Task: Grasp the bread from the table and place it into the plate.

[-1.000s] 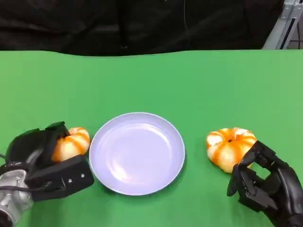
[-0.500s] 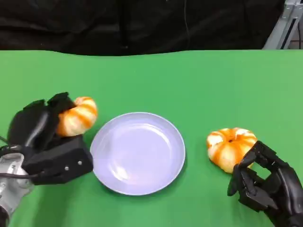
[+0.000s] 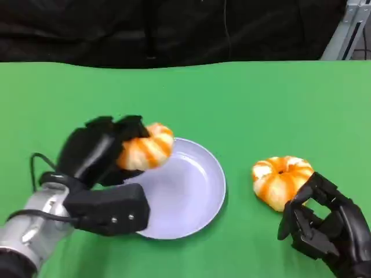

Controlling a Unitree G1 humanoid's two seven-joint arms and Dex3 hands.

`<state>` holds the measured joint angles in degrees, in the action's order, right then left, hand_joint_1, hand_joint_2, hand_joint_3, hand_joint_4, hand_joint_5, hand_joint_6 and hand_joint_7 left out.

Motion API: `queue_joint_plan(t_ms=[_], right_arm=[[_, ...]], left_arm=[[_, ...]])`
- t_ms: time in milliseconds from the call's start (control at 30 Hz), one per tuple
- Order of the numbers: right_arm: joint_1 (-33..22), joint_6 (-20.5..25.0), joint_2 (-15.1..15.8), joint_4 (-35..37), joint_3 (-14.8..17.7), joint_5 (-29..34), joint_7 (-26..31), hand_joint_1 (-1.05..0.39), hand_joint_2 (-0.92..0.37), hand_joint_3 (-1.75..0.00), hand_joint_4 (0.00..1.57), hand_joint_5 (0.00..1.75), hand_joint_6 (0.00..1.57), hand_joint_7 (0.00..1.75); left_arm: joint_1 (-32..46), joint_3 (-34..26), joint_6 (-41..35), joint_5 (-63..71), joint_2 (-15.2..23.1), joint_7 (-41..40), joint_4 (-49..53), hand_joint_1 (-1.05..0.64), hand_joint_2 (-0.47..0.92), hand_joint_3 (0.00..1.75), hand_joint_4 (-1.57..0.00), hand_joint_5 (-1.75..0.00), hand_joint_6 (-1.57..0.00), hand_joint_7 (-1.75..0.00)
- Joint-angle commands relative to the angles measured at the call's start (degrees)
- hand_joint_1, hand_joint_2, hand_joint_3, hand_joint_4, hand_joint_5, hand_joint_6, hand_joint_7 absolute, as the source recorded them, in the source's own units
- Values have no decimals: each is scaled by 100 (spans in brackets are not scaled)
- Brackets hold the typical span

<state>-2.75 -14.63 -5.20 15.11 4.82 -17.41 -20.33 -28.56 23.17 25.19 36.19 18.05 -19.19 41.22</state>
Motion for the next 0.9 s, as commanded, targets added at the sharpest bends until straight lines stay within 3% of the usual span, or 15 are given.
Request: queue_joint_plan(t_ms=[33, 300, 467, 533, 567, 600, 667, 733, 833, 900], right_arm=[[-30, 12, 49, -122, 4, 7, 38, -15, -60, -107, 84, 175, 63, 167], [-116, 130, 35, -296, -69, 74, 219, -14, -60, -107, 84, 175, 63, 168], [-137, 153, 24, -349, -83, 57, 225, -14, -61, -108, 84, 175, 63, 169], [-140, 194, 30, -376, -90, 74, 252, -14, -61, -108, 84, 175, 63, 169], [-131, 173, 32, -356, -86, 59, 226, -14, -60, -107, 84, 175, 63, 169], [-125, 154, 33, -341, -83, 47, 204, -14, -61, -108, 84, 175, 63, 169], [-117, 171, 27, -332, -76, 25, 199, -14, -60, -108, 84, 175, 62, 170], [-122, 182, 20, -344, -81, 21, 206, -14, -60, -108, 84, 175, 62, 170], [-140, 199, 18, -379, -98, 53, 239, -14, -60, -108, 84, 175, 62, 170], [-142, 215, 15, -389, -100, 58, 254, -14, -60, -109, 84, 175, 62, 170]], left_arm=[[-226, 151, 17, 102, -150, 114, 388, -2, 92, 33, -60, -166, -68, -138], [-477, 337, 145, 136, -405, 209, 1028, -4, 92, 38, -54, -175, -56, -157], [-579, 438, 178, 171, -505, 163, 1348, -3, 92, 37, -53, -175, -54, -159], [-612, 496, 162, 243, -517, 112, 1413, -6, 92, 37, -58, -160, -63, -133], [-630, 569, 75, 343, -483, 200, 1378, -8, 92, 35, -63, -142, -73, -105], [-641, 620, 11, 413, -455, 270, 1345, -20, 92, 35, -71, -90, -82, -58], [-632, 709, -83, 495, -377, 493, 1208, -39, 92, 32, -71, -37, -83, -17], [-598, 760, -130, 553, -316, 628, 1072, -69, 92, 37, -47, -9, -62, -4], [-521, 833, -286, 664, -242, 750, 850, -91, 92, 47, -18, -1, -44, 0], [-487, 902, -378, 768, -189, 788, 733, -96, 92, 51, -8, 0, -38, 0]])
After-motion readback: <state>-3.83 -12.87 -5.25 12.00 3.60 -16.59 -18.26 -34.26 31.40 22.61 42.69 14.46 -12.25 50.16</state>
